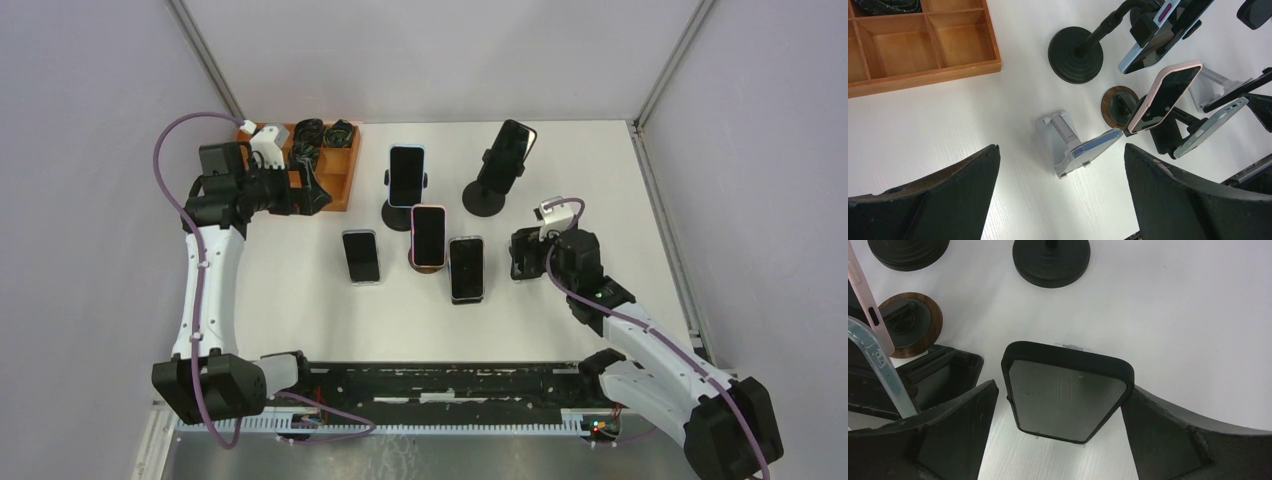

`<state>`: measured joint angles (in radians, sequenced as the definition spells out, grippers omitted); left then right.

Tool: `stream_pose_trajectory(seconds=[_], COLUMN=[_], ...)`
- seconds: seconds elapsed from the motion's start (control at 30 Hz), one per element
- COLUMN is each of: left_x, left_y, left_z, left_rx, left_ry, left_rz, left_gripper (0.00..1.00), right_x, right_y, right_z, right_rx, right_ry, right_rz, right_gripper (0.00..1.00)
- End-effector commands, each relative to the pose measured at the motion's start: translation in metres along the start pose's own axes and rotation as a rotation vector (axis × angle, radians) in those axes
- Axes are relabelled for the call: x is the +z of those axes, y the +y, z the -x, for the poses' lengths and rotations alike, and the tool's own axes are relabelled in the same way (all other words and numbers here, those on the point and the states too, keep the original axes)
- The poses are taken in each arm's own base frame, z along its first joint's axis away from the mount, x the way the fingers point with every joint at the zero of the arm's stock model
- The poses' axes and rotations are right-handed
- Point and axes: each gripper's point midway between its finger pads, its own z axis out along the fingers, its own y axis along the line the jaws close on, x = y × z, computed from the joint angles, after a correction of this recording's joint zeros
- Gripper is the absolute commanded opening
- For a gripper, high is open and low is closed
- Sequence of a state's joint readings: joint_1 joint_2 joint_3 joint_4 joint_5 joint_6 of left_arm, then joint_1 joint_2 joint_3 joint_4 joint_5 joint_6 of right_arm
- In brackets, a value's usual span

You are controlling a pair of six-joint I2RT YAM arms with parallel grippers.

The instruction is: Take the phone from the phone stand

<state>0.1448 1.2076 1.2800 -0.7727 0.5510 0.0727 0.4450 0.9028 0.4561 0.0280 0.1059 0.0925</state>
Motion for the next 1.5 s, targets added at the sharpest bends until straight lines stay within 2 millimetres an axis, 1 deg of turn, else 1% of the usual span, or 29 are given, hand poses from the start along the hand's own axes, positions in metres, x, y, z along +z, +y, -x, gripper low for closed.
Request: stream_pose_trajectory(seconds=[0.0,0.07,0.13,0.17,0.23,0.3,0.37,0.43,0.57,0.6,0.7,0.77,0.83,0.87,0.9,1.0,1.03,1.13,1.2,1.23,1.3,1.37,1.47], left_x=[-0.015,-0.014,-0.012,-0.011,-0.011,-0.011,-0.01,-0.008,-0.007,-0.006,-0.006,-0.006,-0.005,-0.005,-0.005,-0.004,-0.005,-0.005,-0.006,-0.006,-0.005,-0.005,-0.005], left_y=[-0.012,-0.014,-0.015,-0.016,-0.017,-0.017,-0.017,-0.016,-0.017,-0.016,-0.017,-0.017,-0.017,-0.016,-0.017,-0.016,-0.016,-0.015,-0.015,-0.016,-0.016,-0.016,-0.017], left_z=[0.017,0.017,0.016,0.015,0.014,0.011,0.009,0.007,0.005,0.004,0.004,0.005,0.004,0.004,0.004,0.002,0.002,0.001,0.001,0.001,0.001,0.001,0.0], left_rx=[0.08,0.076,0.071,0.07,0.079,0.086,0.09,0.089,0.089,0.088,0.092,0.095,0.095,0.093,0.096,0.102,0.104,0.116,0.123,0.125,0.124,0.126,0.128], left_ry=[-0.056,-0.053,-0.048,-0.046,-0.043,-0.04,-0.035,-0.028,-0.022,-0.02,-0.019,-0.02,-0.018,-0.016,-0.014,0.0,0.002,0.008,0.005,0.005,0.008,0.009,0.013], left_rz=[-0.039,-0.052,-0.065,-0.07,-0.079,-0.08,-0.084,-0.084,-0.092,-0.092,-0.093,-0.095,-0.095,-0.095,-0.096,-0.097,-0.096,-0.094,-0.096,-0.097,-0.1,-0.103,-0.112], left_gripper=[1.0,1.0,1.0,1.0,1.0,1.0,1.0,1.0,1.0,1.0,1.0,1.0,1.0,1.0,1.0,1.0,1.0,1.0,1.0,1.0,1.0,1.0,1.0], right_x=[0.003,0.006,0.009,0.009,0.007,0.004,0.0,-0.003,-0.011,-0.014,-0.022,-0.027,-0.029,-0.028,-0.027,-0.021,-0.02,-0.021,-0.021,-0.018,-0.008,0.003,0.017], right_y=[0.001,0.003,0.006,0.008,0.008,0.009,0.009,0.011,0.022,0.024,0.021,0.013,-0.002,-0.009,-0.017,-0.037,-0.045,-0.079,-0.099,-0.109,-0.124,-0.134,-0.152], right_z=[0.001,-0.005,-0.006,-0.005,0.003,0.015,0.028,0.04,0.069,0.079,0.105,0.115,0.129,0.129,0.134,0.14,0.143,0.154,0.157,0.156,0.147,0.129,0.093], right_rx=[0.034,0.037,0.037,0.037,0.042,0.045,0.043,0.045,0.066,0.076,0.105,0.106,0.097,0.087,0.078,0.078,0.098,0.163,0.175,0.176,0.182,0.187,0.189], right_ry=[-0.046,-0.028,-0.018,-0.019,-0.04,-0.065,-0.083,-0.1,-0.158,-0.175,-0.217,-0.218,-0.212,-0.185,-0.168,-0.105,-0.104,-0.109,-0.091,-0.063,0.009,0.084,0.182], right_rz=[-0.007,0.001,0.008,0.009,0.002,-0.004,-0.009,-0.003,0.034,0.039,0.018,-0.027,-0.111,-0.157,-0.197,-0.266,-0.276,-0.34,-0.385,-0.413,-0.433,-0.444,-0.491], right_gripper=[0.96,0.88,0.8,0.77,0.7,0.62,0.53,0.47,0.45,0.45,0.43,0.4,0.37,0.34,0.32,0.25,0.24,0.2,0.19,0.19,0.17,0.16,0.16])
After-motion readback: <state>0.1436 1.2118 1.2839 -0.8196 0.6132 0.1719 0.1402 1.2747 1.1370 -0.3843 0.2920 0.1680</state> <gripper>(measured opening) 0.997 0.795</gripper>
